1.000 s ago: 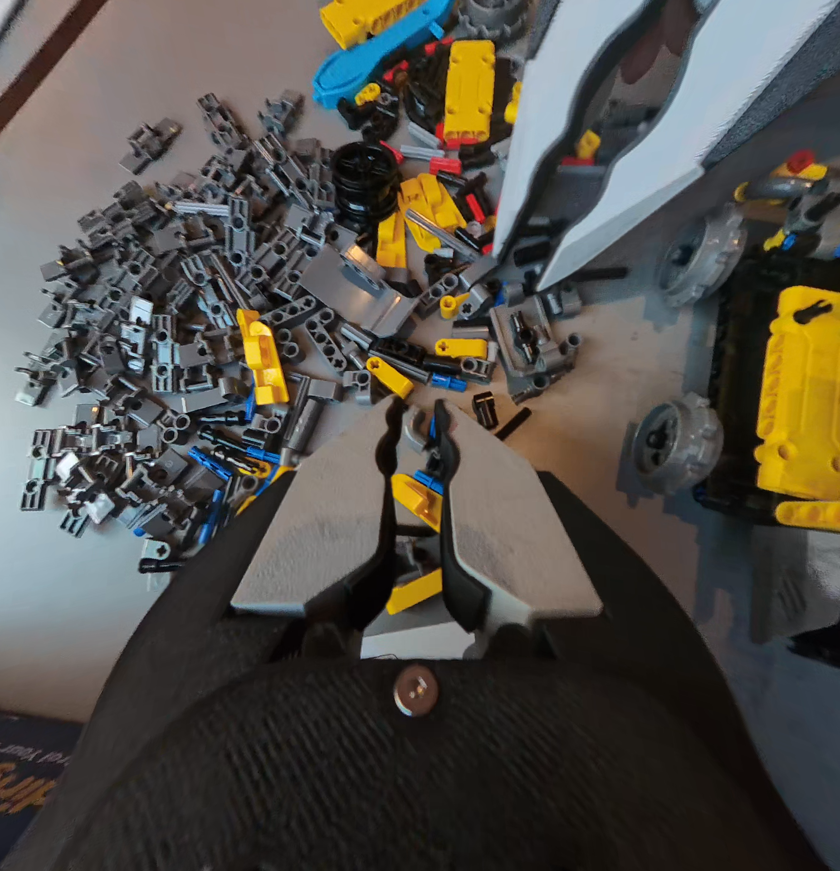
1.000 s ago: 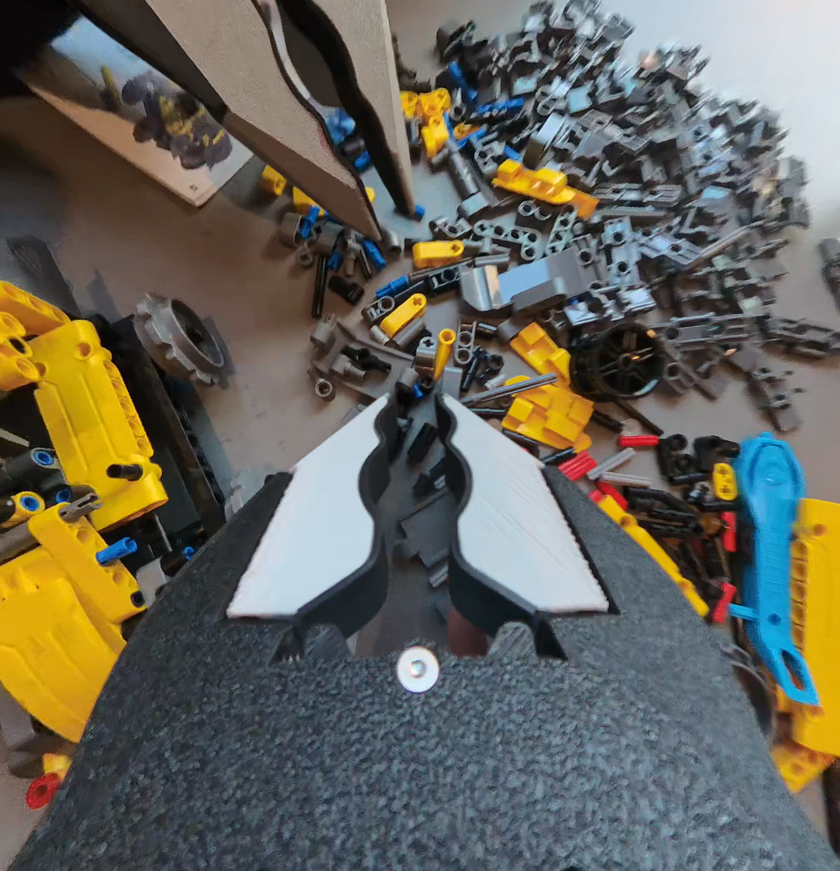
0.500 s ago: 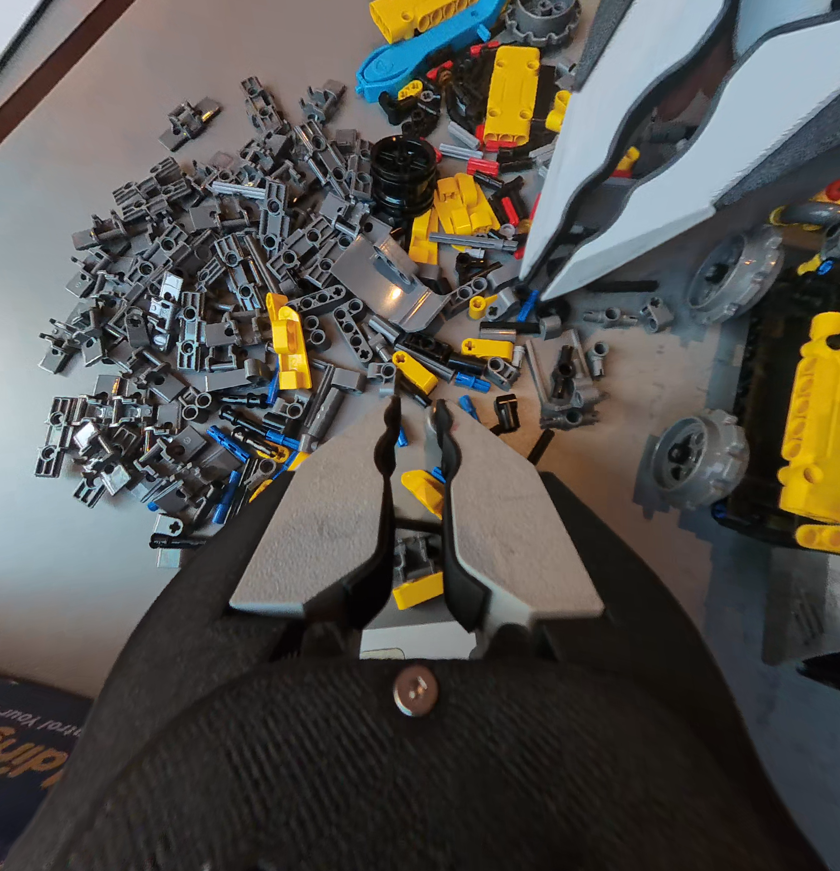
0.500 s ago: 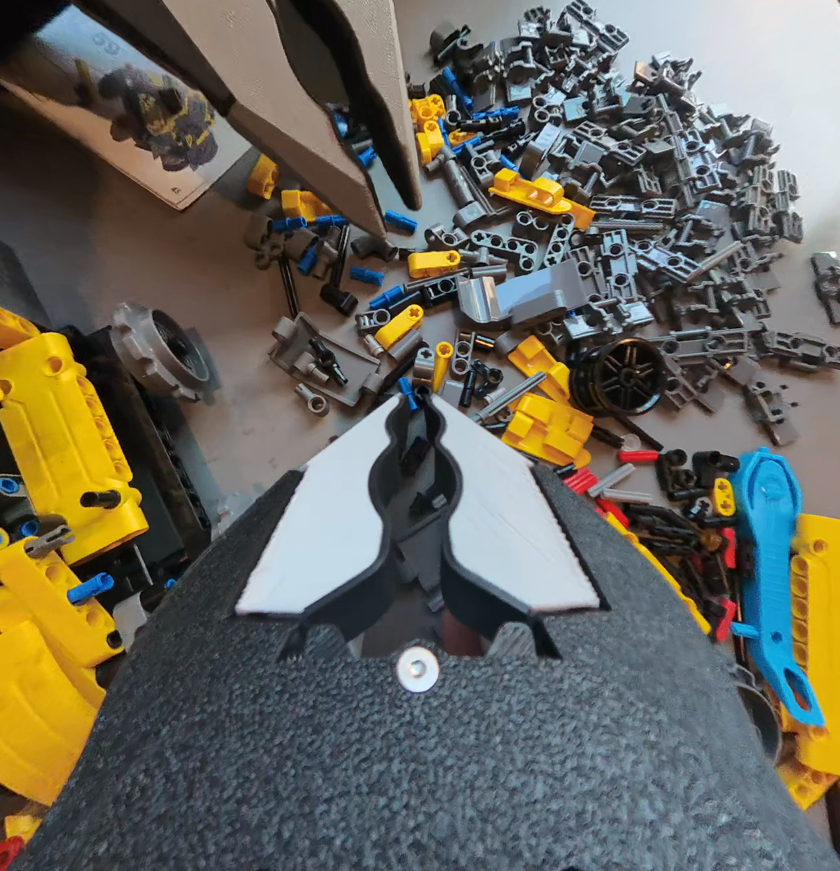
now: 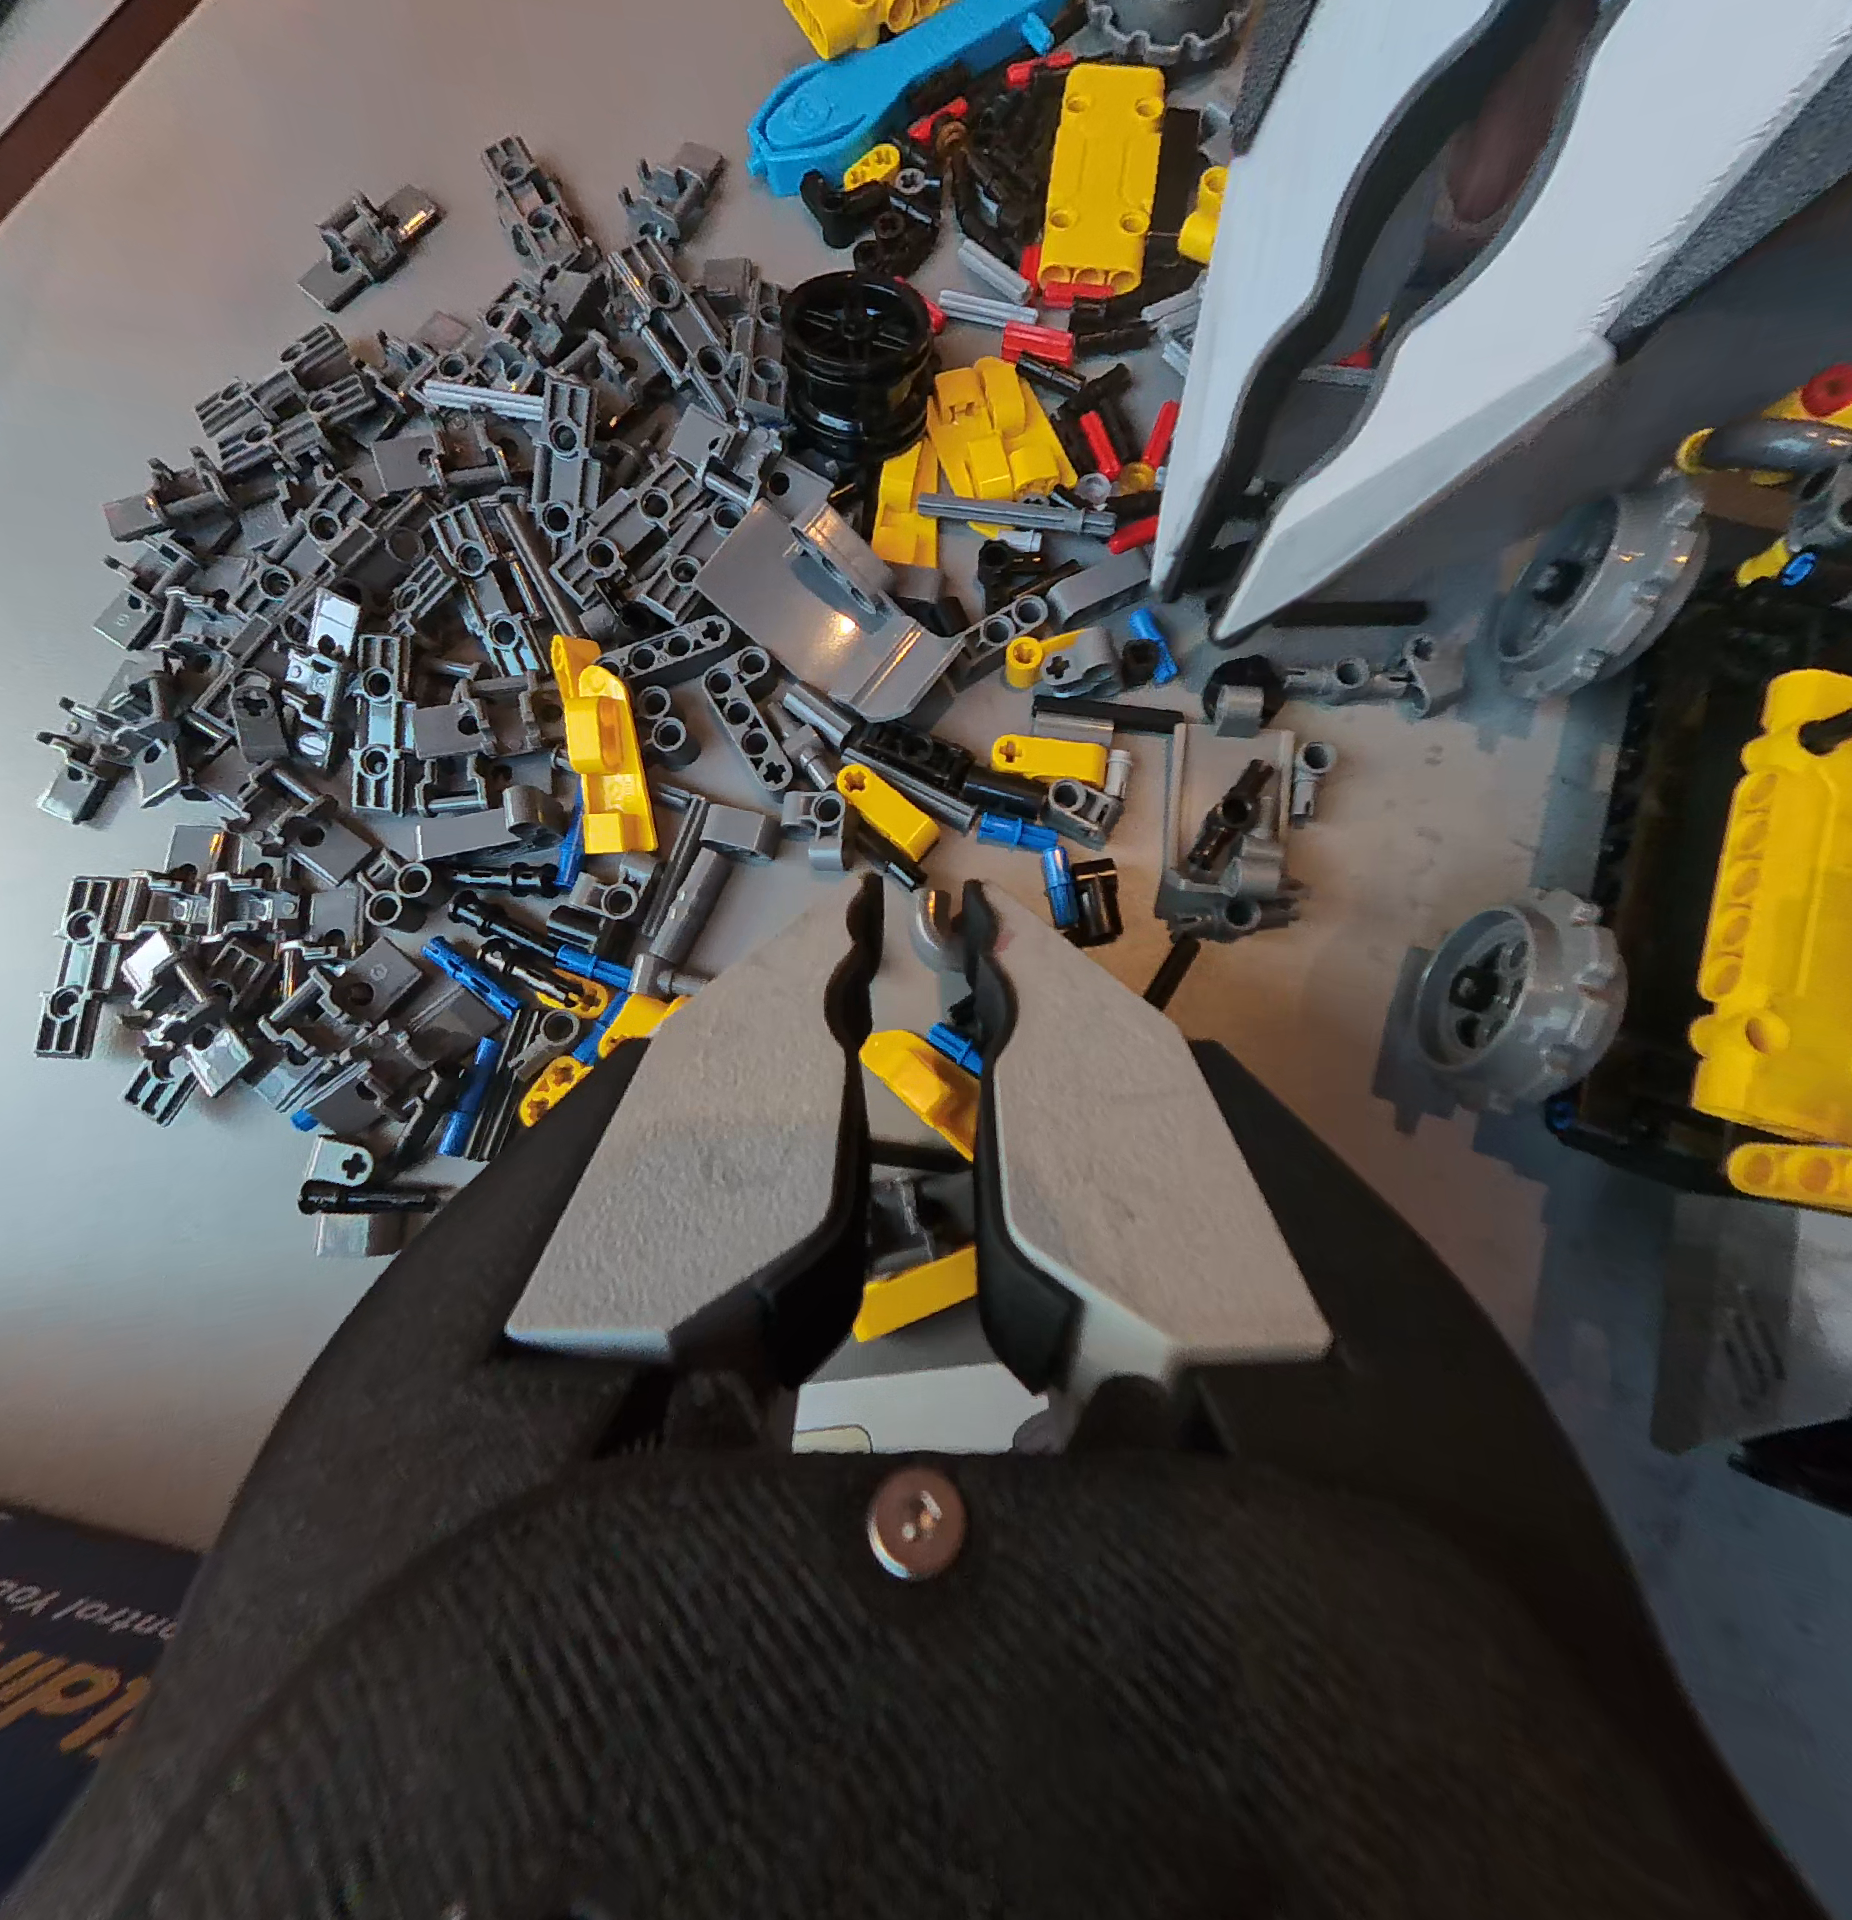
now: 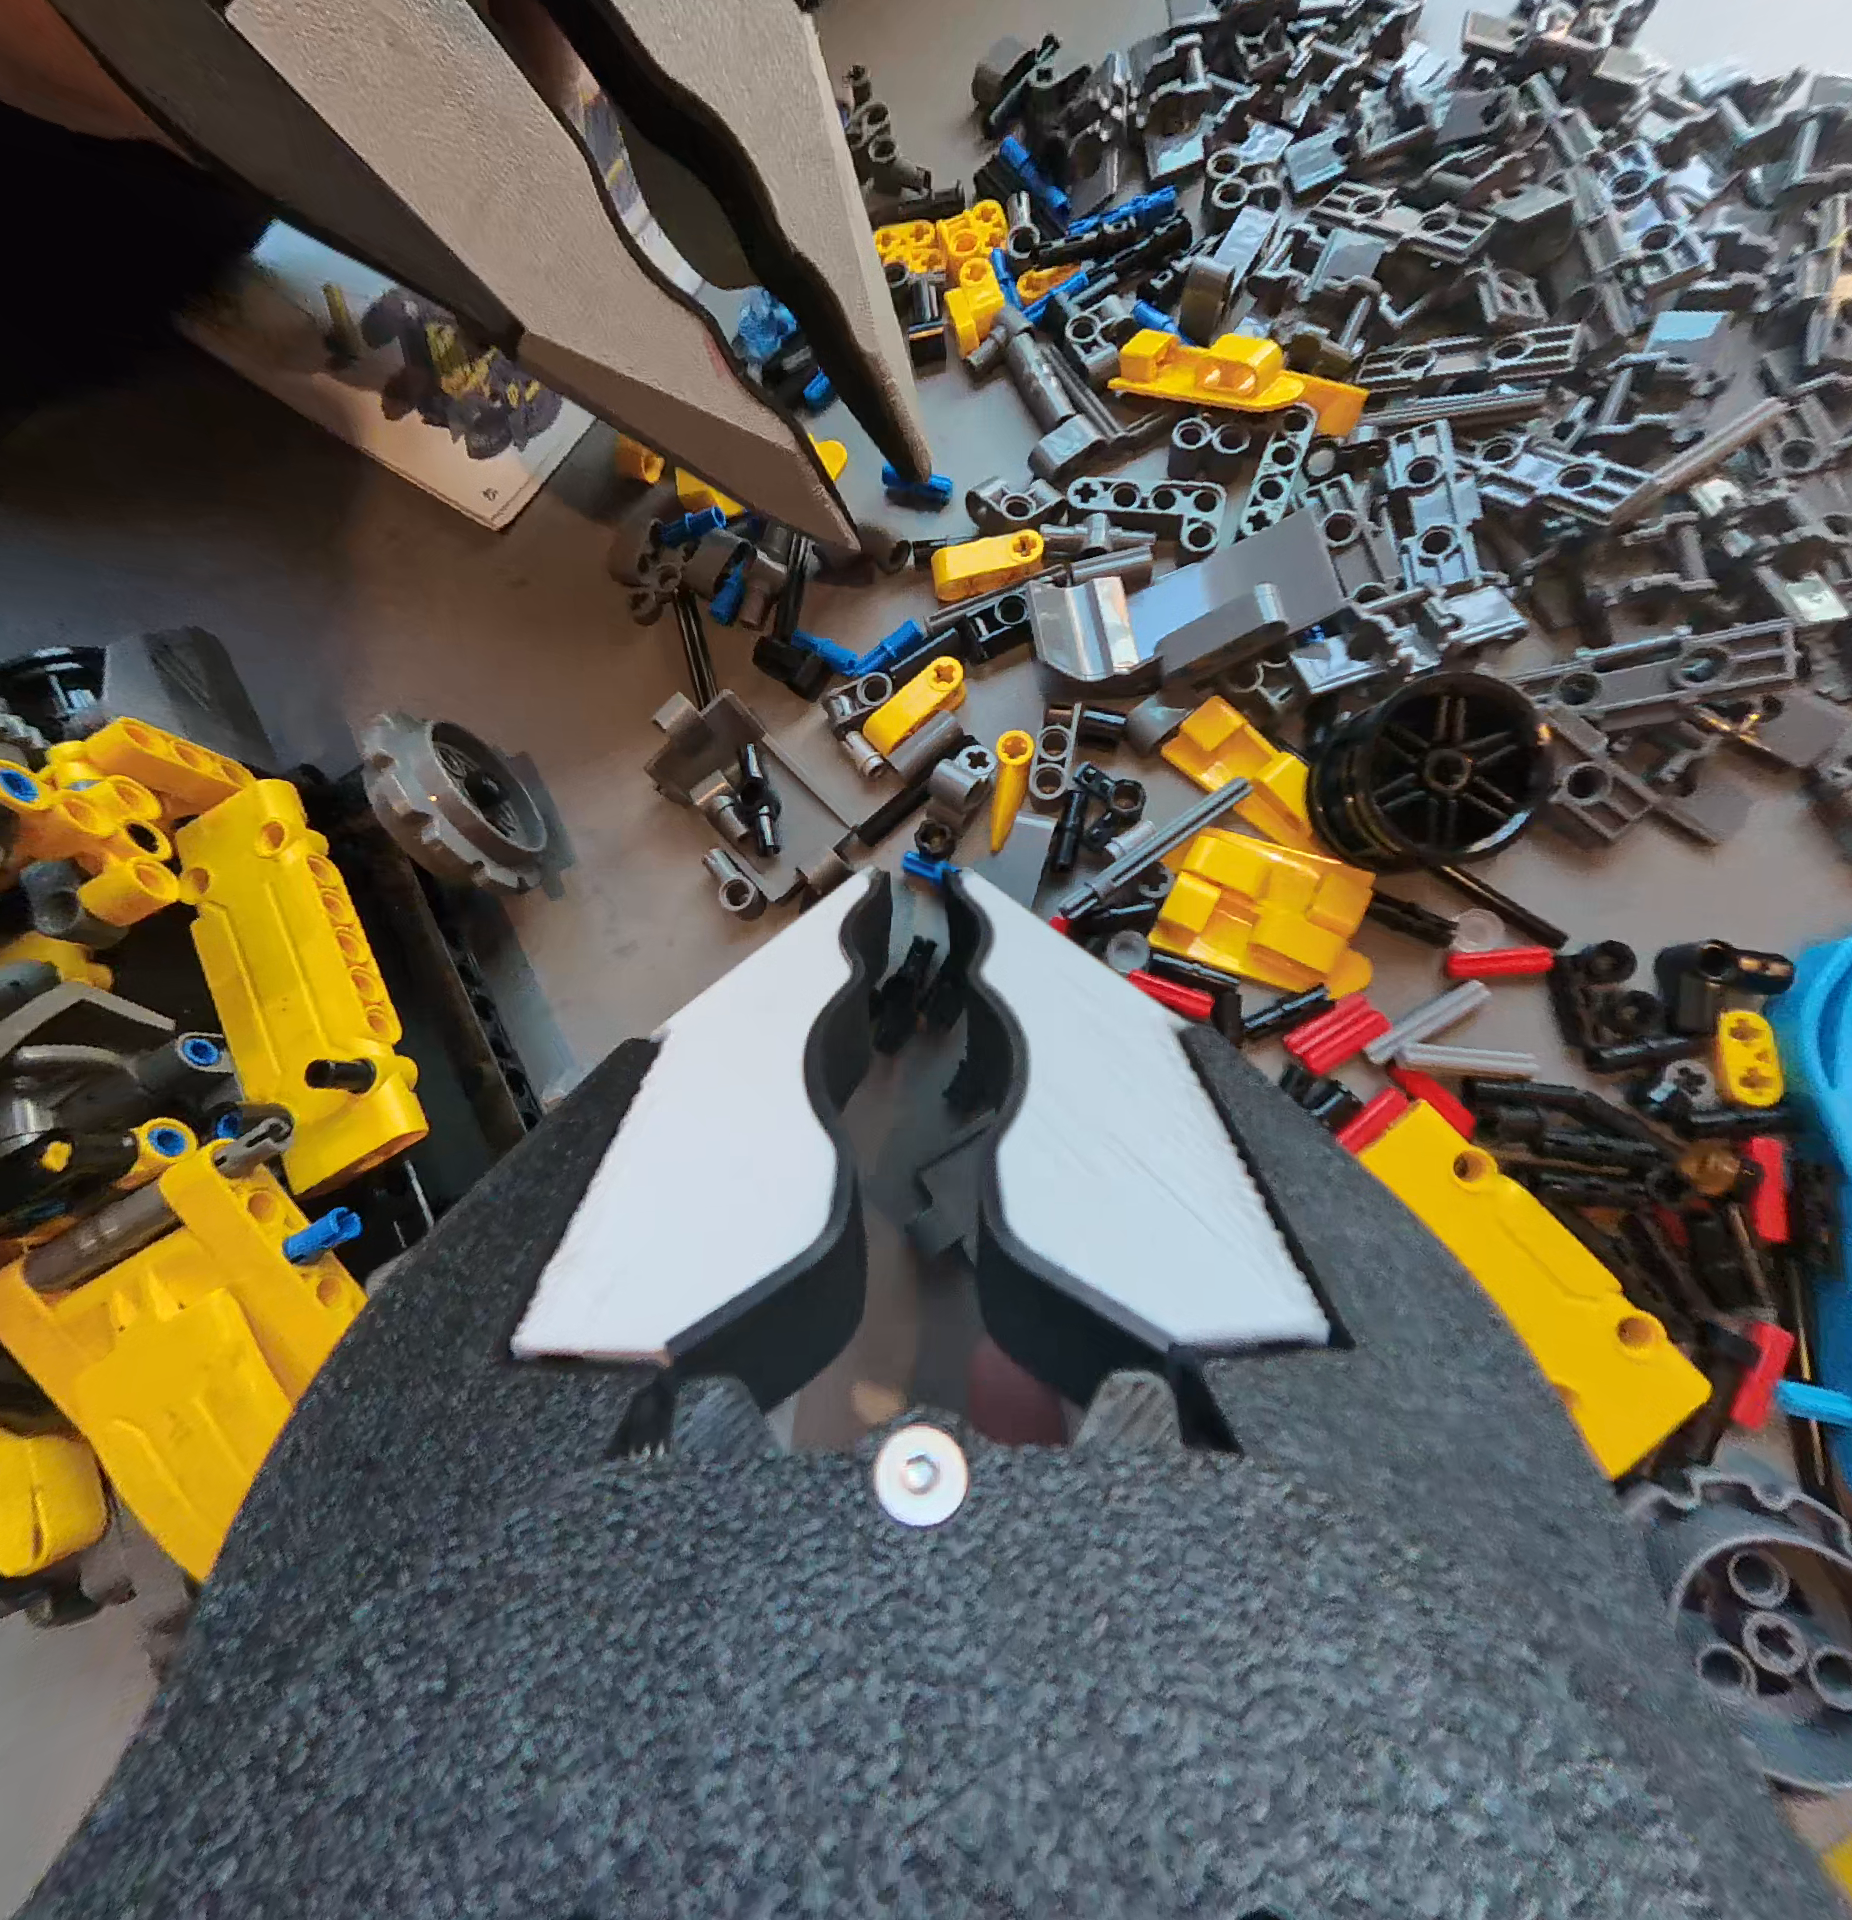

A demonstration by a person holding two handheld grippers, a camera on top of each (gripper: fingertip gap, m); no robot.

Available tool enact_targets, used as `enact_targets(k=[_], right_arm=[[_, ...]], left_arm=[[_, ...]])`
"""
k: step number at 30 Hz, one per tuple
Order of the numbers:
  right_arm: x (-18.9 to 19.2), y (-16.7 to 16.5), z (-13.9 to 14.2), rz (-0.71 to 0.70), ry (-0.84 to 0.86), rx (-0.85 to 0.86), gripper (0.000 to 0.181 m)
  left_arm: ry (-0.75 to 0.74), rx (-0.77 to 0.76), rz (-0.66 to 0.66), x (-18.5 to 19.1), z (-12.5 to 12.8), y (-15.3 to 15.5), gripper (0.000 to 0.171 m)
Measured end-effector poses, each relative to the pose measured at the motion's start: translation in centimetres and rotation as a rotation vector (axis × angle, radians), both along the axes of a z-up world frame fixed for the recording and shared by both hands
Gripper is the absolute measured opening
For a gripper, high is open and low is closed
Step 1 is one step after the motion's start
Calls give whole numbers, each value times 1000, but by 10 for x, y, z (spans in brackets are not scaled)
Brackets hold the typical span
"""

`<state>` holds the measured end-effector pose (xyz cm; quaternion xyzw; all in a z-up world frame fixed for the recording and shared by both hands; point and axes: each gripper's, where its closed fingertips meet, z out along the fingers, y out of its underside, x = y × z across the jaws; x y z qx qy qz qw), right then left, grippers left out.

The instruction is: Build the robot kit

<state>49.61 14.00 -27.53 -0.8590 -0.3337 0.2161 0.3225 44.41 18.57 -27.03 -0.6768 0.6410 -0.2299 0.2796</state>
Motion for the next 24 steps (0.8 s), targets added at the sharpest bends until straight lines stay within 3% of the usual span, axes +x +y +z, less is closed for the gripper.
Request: enact_targets(k=[7,13,24], right_arm=[[1,2,-10,4,-68,11,9],[1,6,-9,5,-106,58,20],[-3,6,-6,27,-106,98,15]], left_arm=[[2,0,-8,1,0,-3,12],[1,0,-16,1,1,-5,12],[1,-33,-42,3,-2,-11,13]])
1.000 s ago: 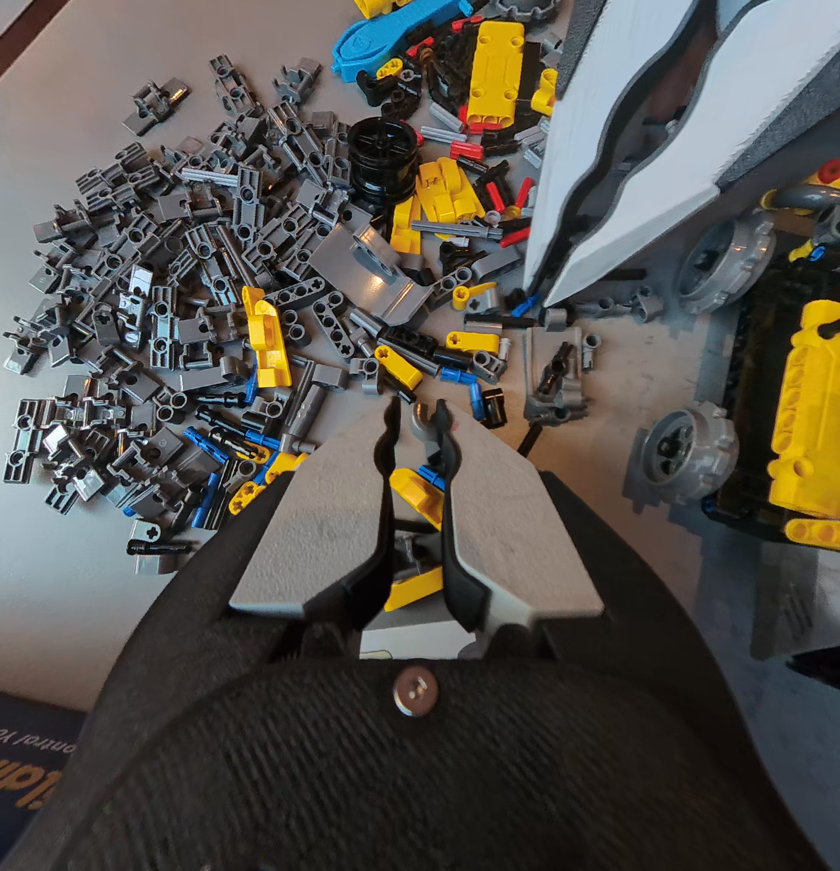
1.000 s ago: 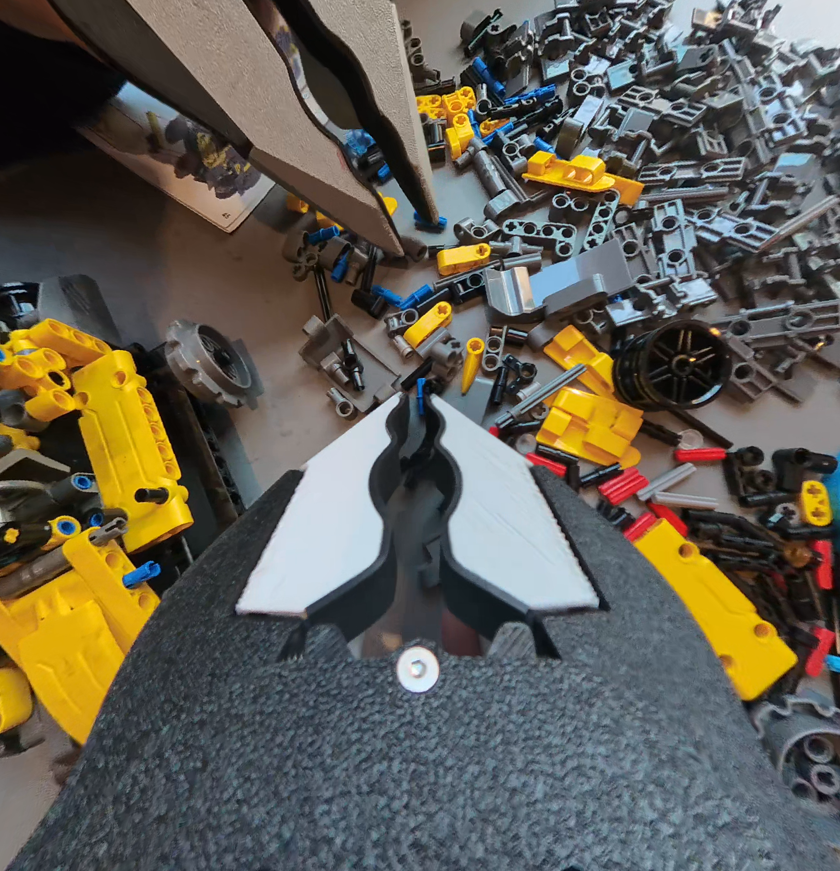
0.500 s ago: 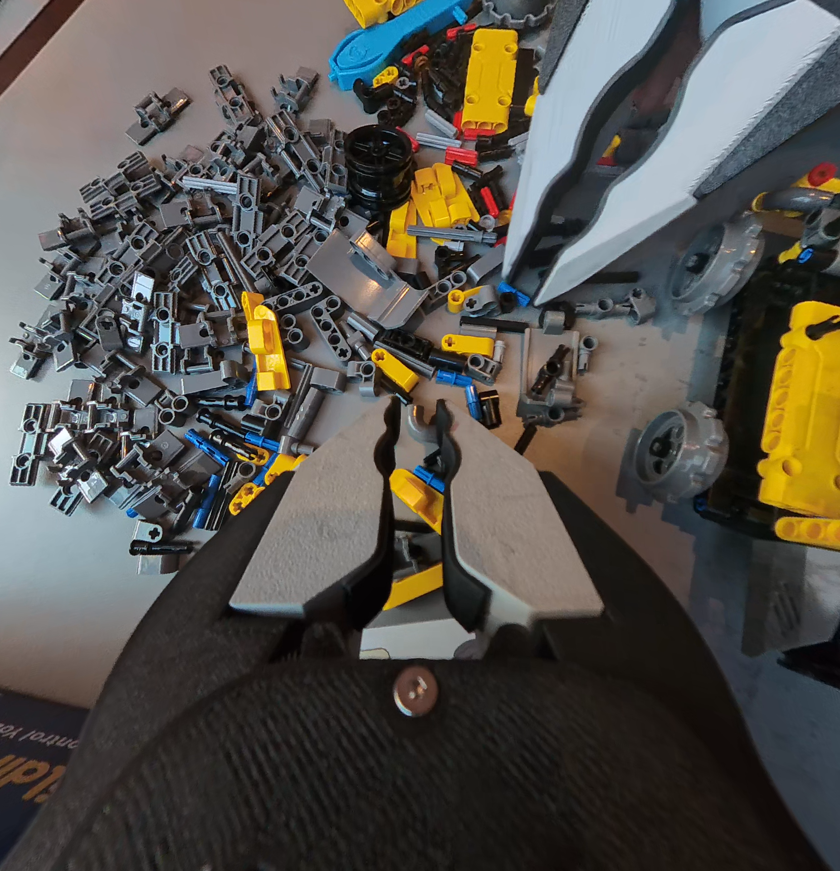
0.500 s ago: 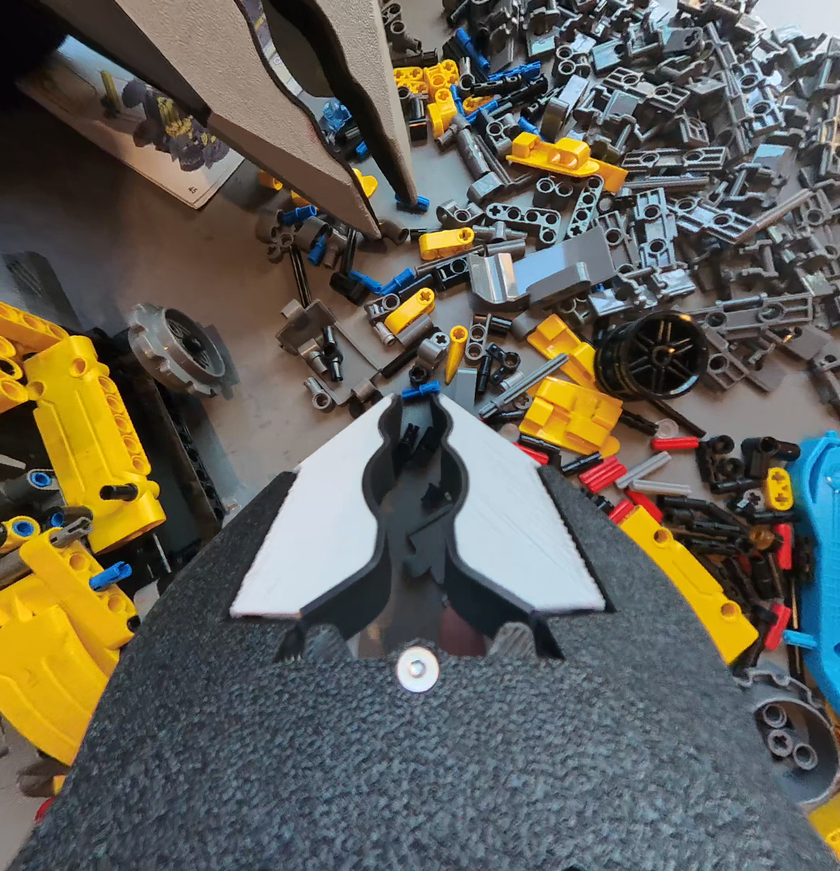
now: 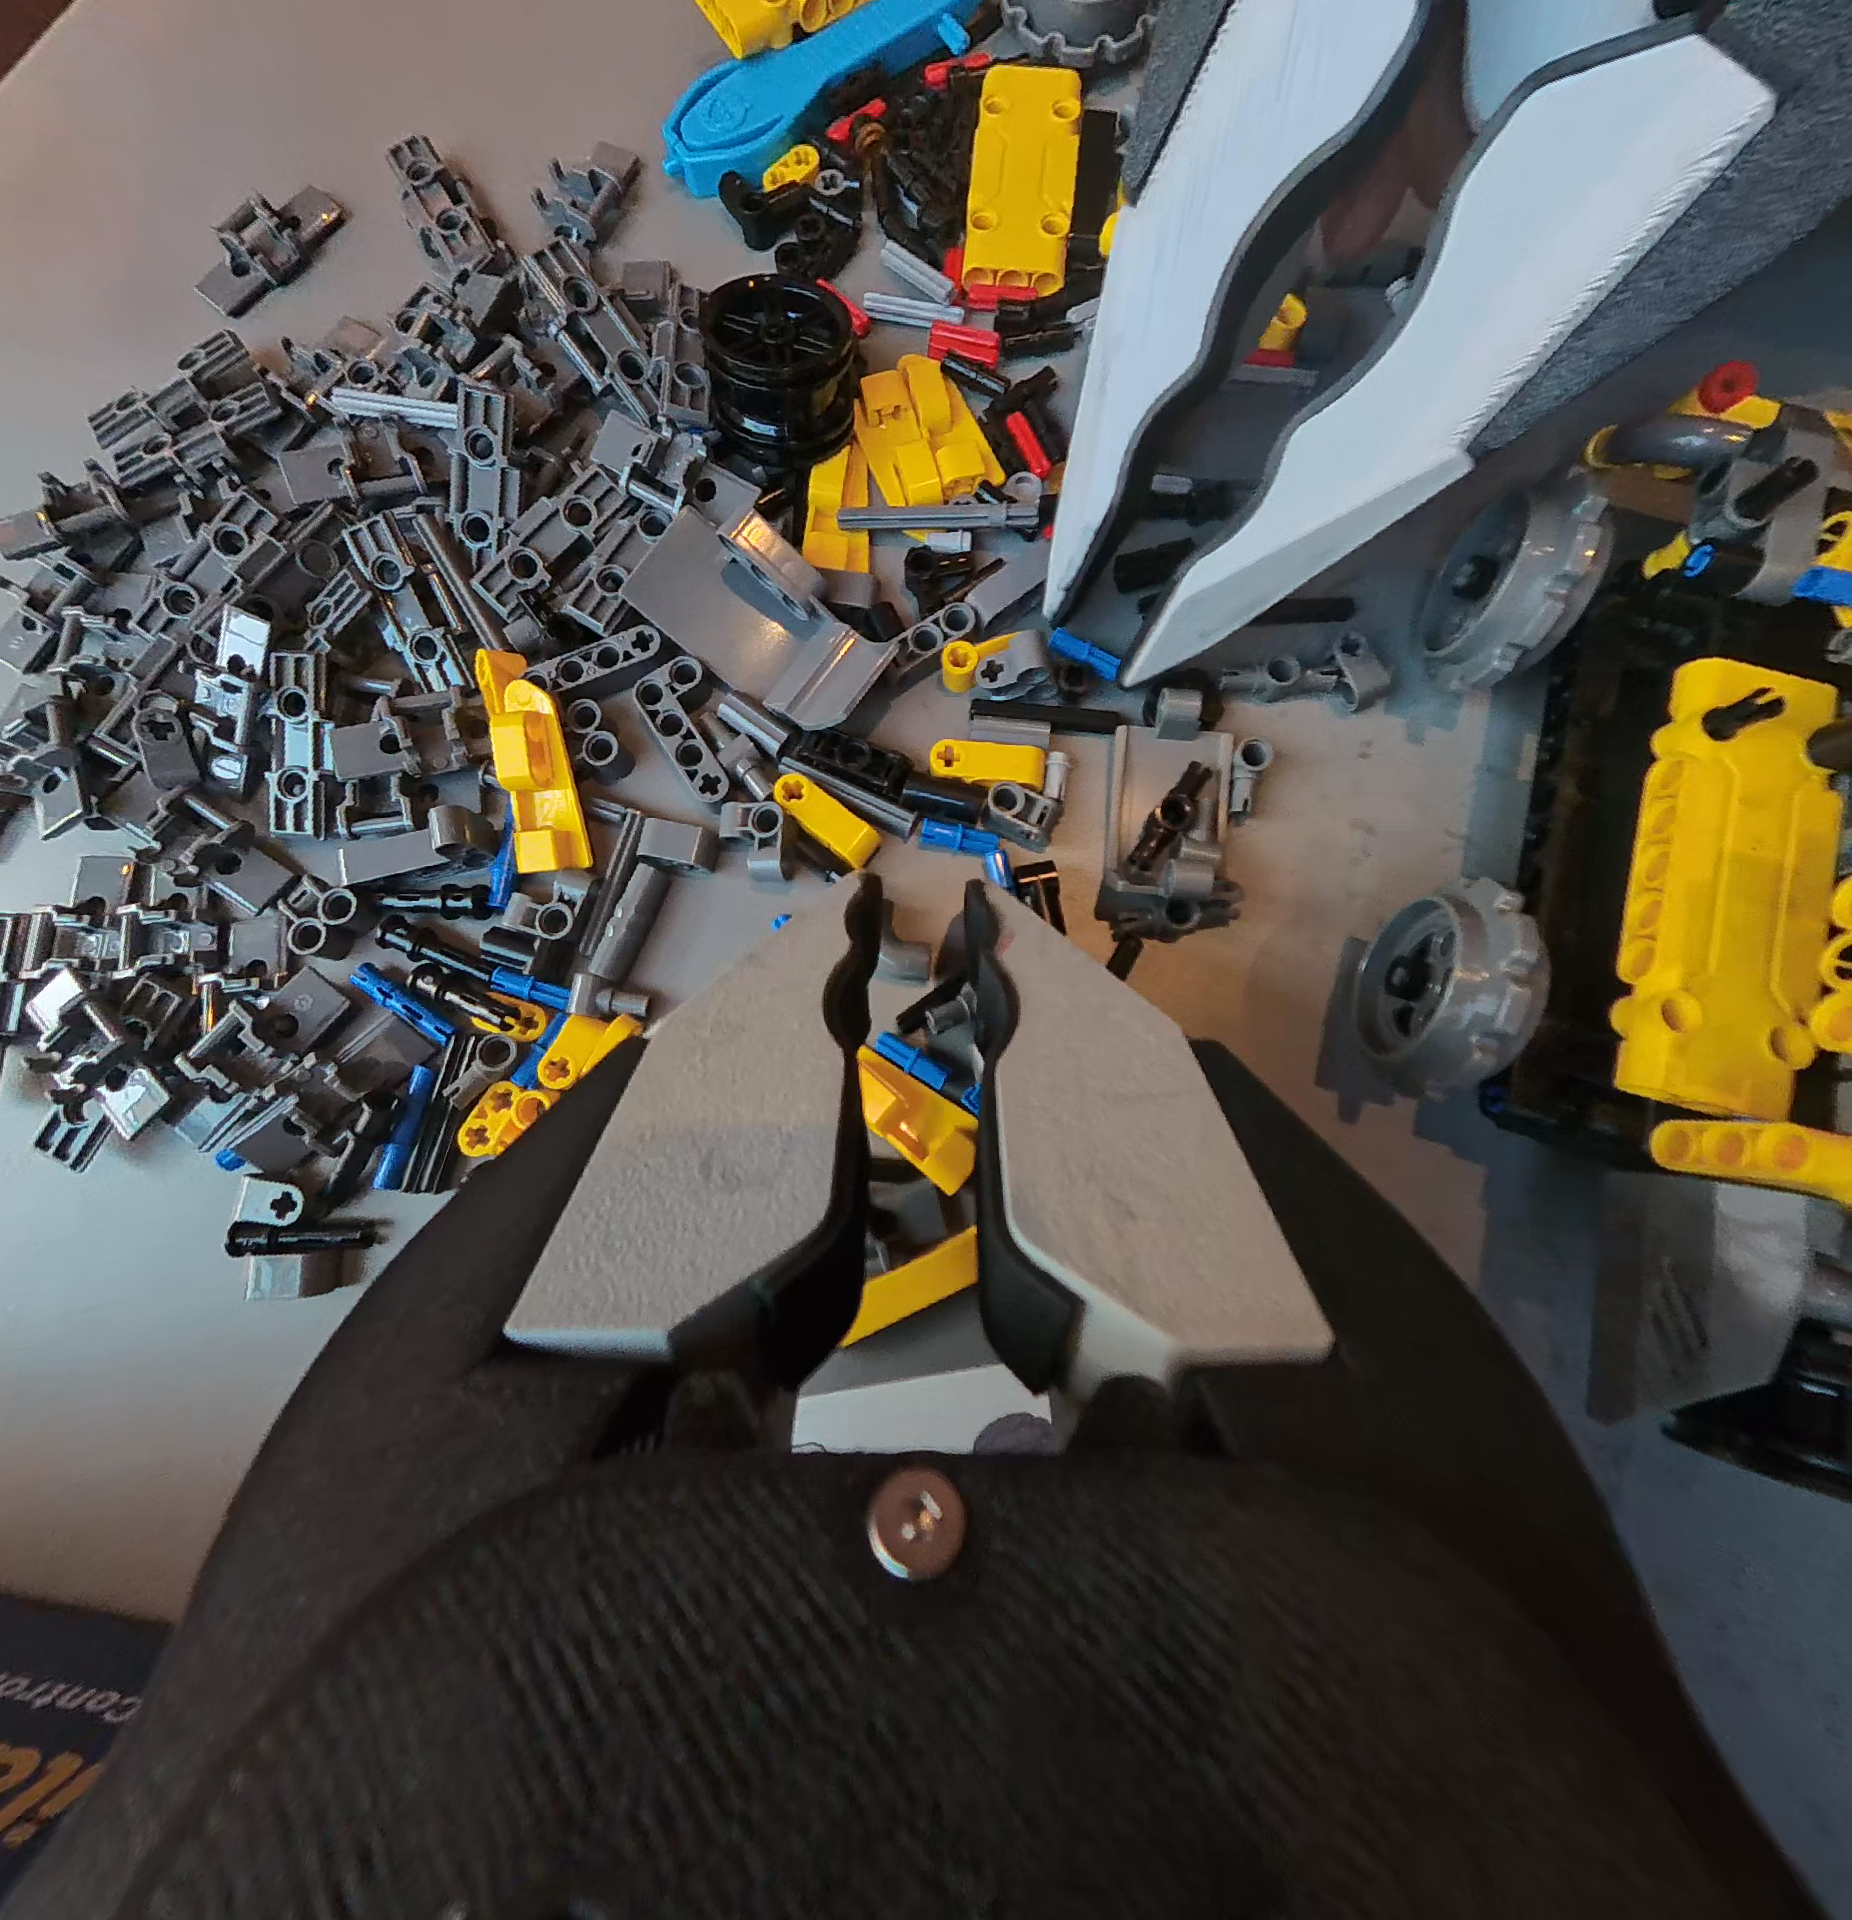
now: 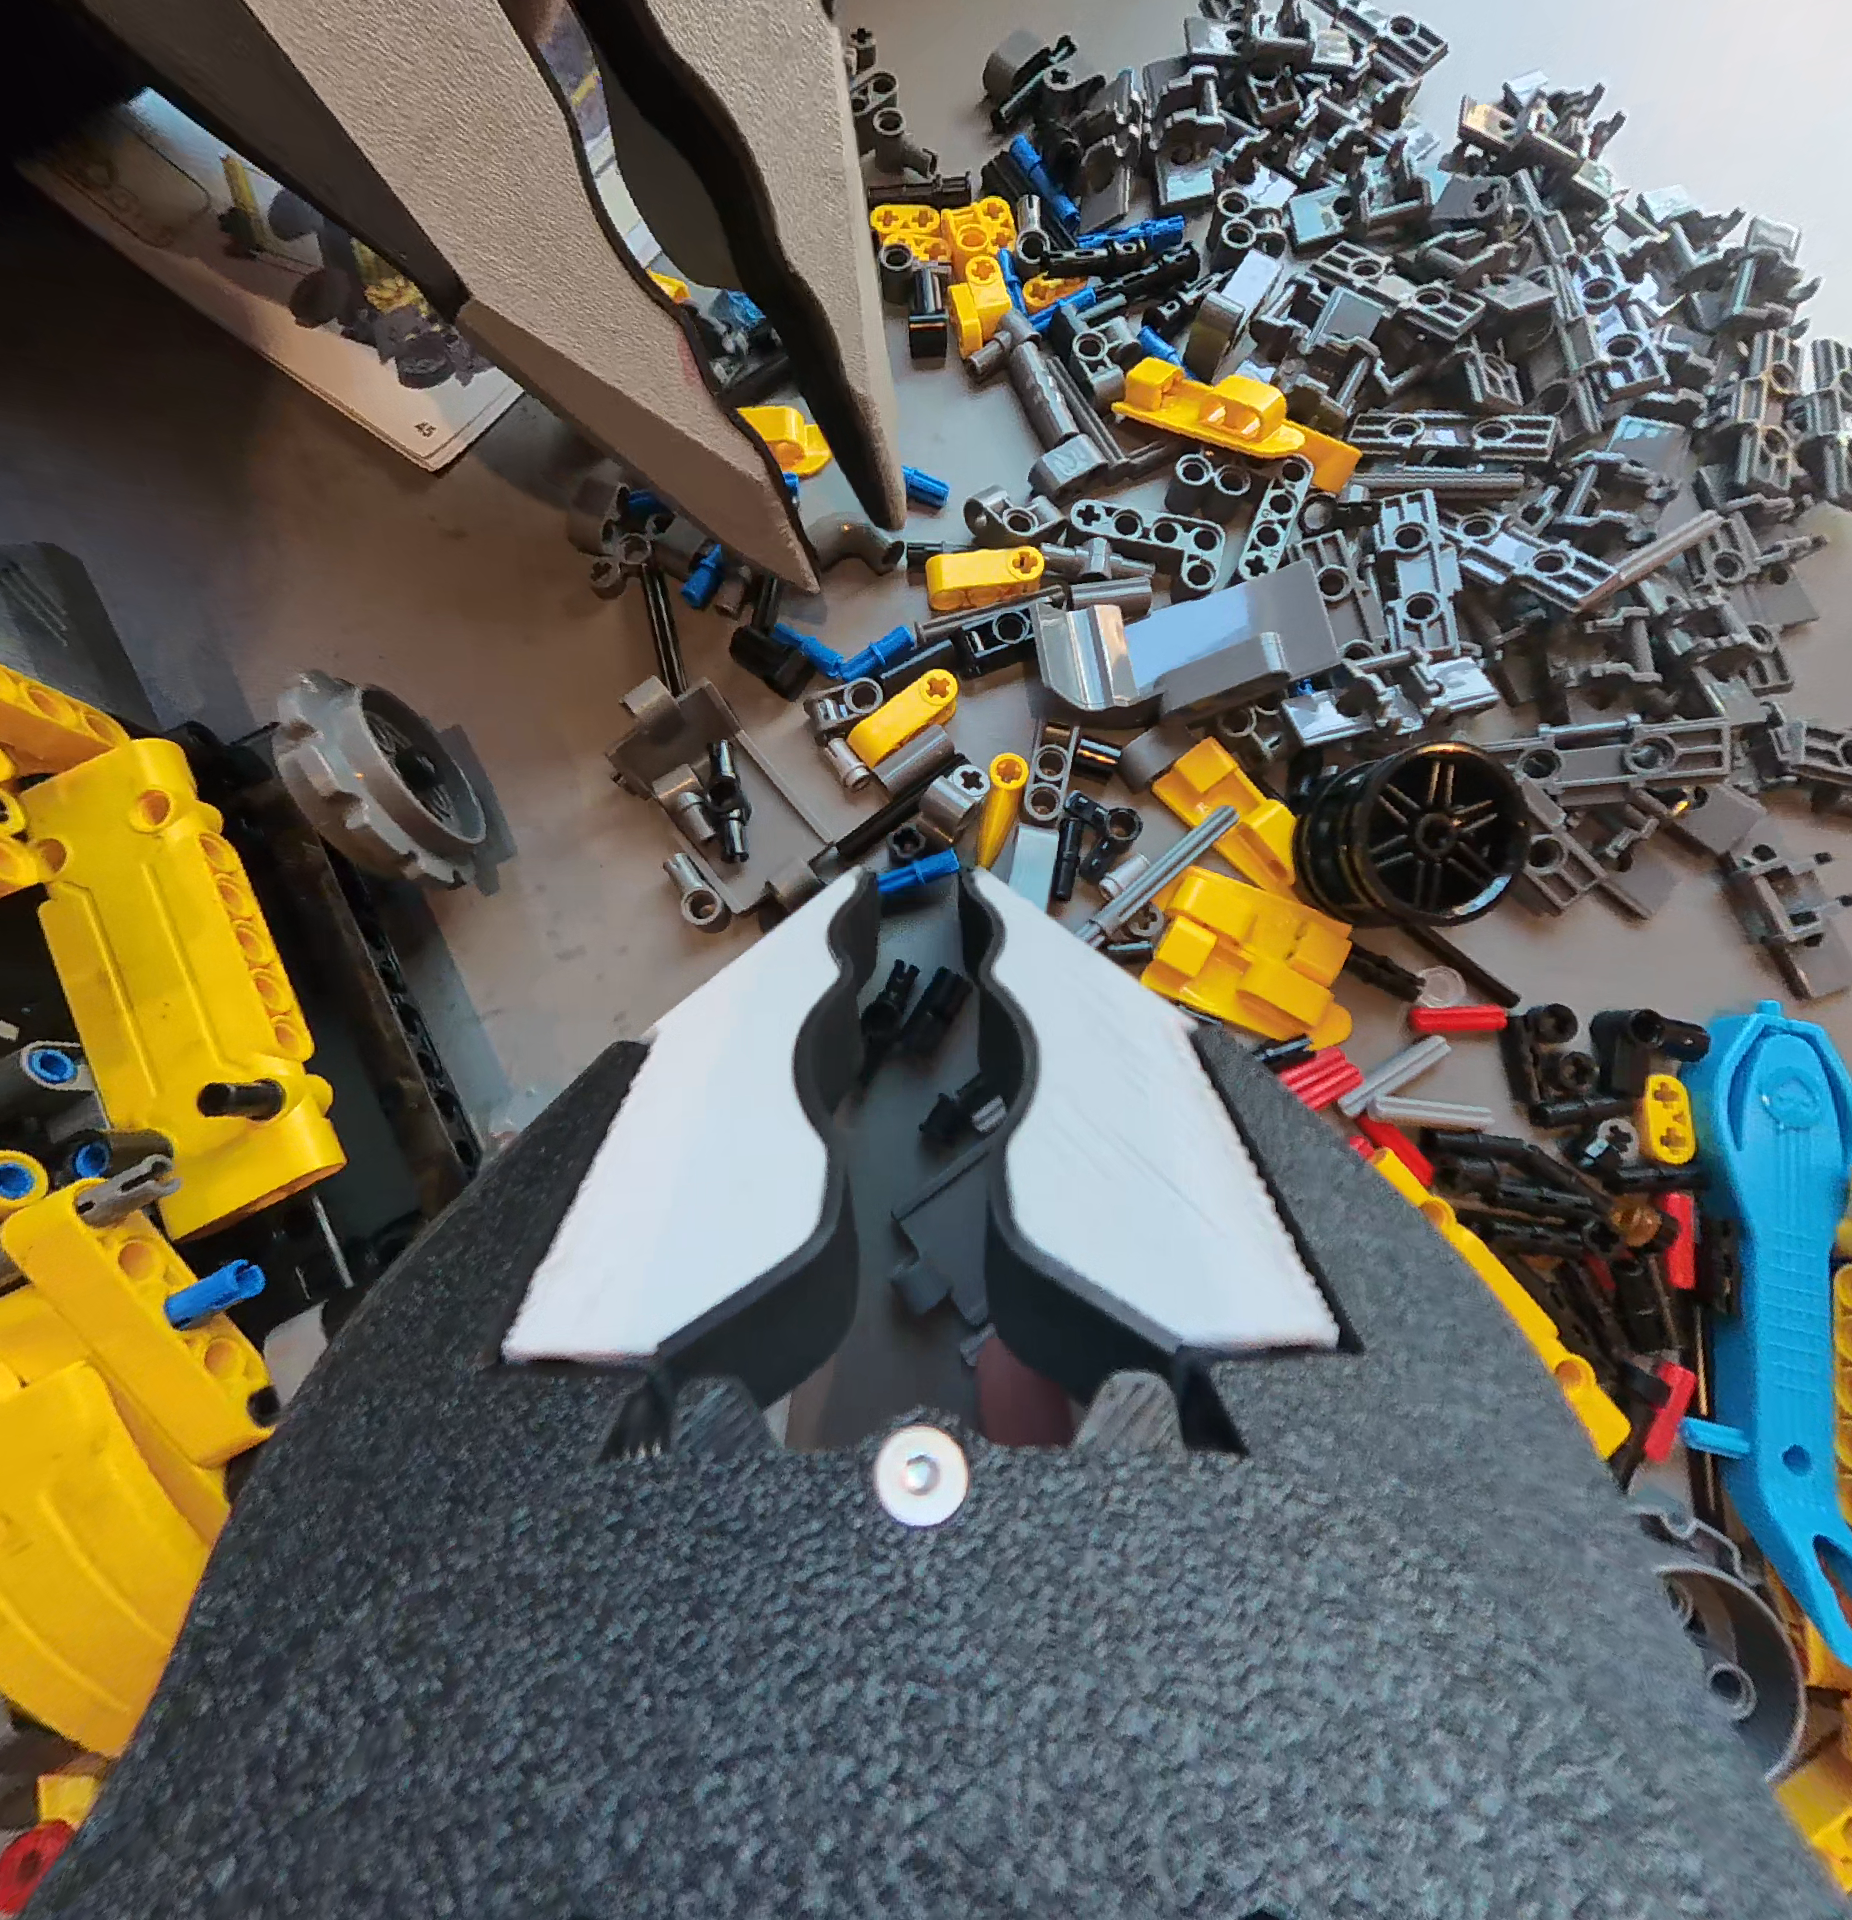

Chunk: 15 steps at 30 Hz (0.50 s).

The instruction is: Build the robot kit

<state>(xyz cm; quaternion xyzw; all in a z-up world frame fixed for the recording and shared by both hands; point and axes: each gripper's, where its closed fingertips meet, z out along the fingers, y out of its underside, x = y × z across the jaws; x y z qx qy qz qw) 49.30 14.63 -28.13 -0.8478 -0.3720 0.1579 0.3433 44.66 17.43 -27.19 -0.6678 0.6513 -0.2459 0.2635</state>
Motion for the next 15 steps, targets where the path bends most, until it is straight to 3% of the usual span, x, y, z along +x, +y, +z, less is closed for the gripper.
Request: enact_targets(k=[9,15], right_arm=[[4,-5,9,7,-6,26,15],[28,-26,45,-103,55,102,15]], left_arm=[[-32,26,29,0,9,4,12],[-45,59,36,0,12,6,13]])
